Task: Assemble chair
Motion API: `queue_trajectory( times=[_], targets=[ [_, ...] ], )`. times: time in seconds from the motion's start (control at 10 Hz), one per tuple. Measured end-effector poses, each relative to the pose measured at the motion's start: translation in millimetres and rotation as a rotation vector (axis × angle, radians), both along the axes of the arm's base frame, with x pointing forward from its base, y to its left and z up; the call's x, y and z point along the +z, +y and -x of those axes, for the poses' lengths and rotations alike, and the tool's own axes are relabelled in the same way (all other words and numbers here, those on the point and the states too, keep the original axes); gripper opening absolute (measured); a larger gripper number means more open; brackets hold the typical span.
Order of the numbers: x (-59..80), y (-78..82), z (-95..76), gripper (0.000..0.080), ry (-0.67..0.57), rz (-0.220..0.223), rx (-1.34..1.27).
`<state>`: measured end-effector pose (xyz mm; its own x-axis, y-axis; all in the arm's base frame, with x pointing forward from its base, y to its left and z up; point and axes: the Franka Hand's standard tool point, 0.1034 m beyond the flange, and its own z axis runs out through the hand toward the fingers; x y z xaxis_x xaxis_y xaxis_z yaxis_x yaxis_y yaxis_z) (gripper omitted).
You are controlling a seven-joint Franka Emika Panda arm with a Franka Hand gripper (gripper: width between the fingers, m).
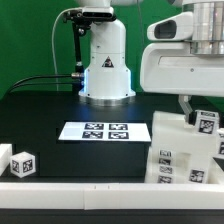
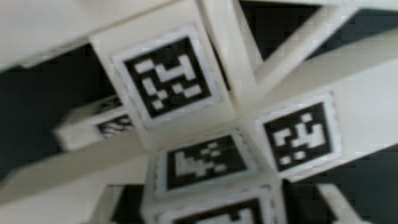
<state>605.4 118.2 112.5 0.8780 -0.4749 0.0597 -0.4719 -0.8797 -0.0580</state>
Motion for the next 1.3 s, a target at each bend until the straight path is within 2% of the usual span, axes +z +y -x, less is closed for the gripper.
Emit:
queue_trajectory(
  times=[0.1, 0.5, 1.1, 1.2, 1.3],
  targets=[
    [-0.1, -8.2, -1.2, 0.029, 0.0, 0.003, -0.099],
    [-0.5, -31.0, -5.2, 0.029, -0.021, -0.009, -0.335],
    [-1.0, -31.9, -4.7, 0.029, -0.02, -0.014, -0.34],
    [-0.8, -31.9, -4.7, 0.051, -0.021, -0.014, -0.34],
    [3.5, -32.5, -5.2, 0.051, -0.025, -0.021, -0.326]
  ],
)
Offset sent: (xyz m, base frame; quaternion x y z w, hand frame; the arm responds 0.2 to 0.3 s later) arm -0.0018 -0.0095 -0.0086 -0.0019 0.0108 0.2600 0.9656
